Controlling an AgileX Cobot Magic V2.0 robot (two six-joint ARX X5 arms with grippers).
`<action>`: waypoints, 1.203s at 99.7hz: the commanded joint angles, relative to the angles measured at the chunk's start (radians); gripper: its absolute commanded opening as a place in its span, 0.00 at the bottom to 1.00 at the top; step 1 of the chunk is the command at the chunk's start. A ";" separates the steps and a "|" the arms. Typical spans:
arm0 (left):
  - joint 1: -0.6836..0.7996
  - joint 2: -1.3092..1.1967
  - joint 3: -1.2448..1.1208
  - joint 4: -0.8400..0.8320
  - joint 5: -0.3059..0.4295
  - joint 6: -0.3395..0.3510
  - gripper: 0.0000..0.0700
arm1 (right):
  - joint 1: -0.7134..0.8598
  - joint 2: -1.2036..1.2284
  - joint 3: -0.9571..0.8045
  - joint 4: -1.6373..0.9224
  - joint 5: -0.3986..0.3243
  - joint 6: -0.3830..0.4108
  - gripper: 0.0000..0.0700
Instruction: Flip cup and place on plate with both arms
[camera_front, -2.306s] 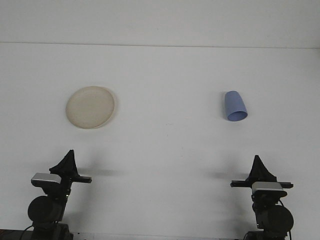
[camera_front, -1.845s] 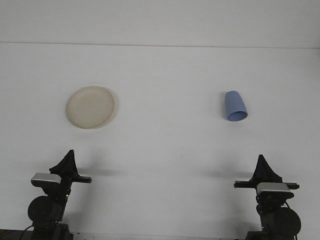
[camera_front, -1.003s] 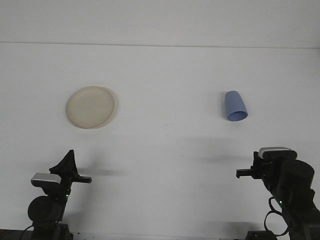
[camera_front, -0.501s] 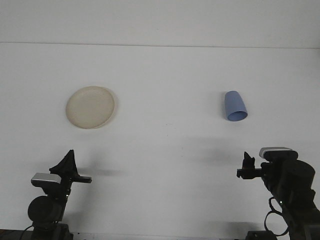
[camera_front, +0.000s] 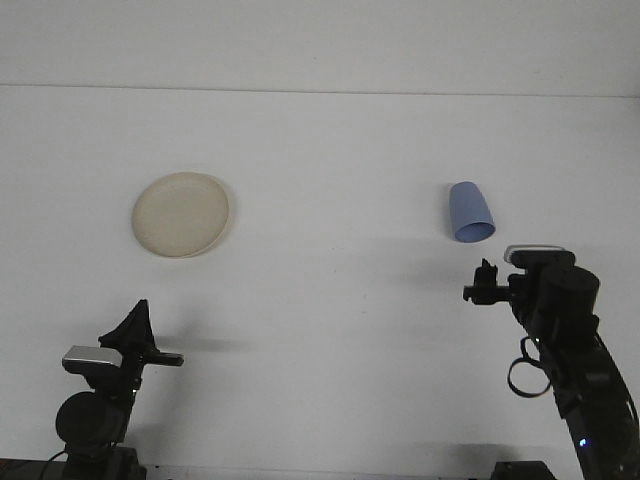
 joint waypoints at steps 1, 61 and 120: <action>-0.001 -0.002 -0.019 0.010 0.004 0.002 0.02 | -0.001 0.062 0.009 0.082 0.001 -0.012 0.69; -0.001 -0.002 -0.019 0.010 0.004 0.002 0.02 | -0.125 0.476 0.007 0.401 -0.075 -0.067 0.69; -0.001 -0.002 -0.019 0.010 0.004 0.002 0.02 | -0.157 0.689 0.013 0.729 -0.130 -0.120 0.68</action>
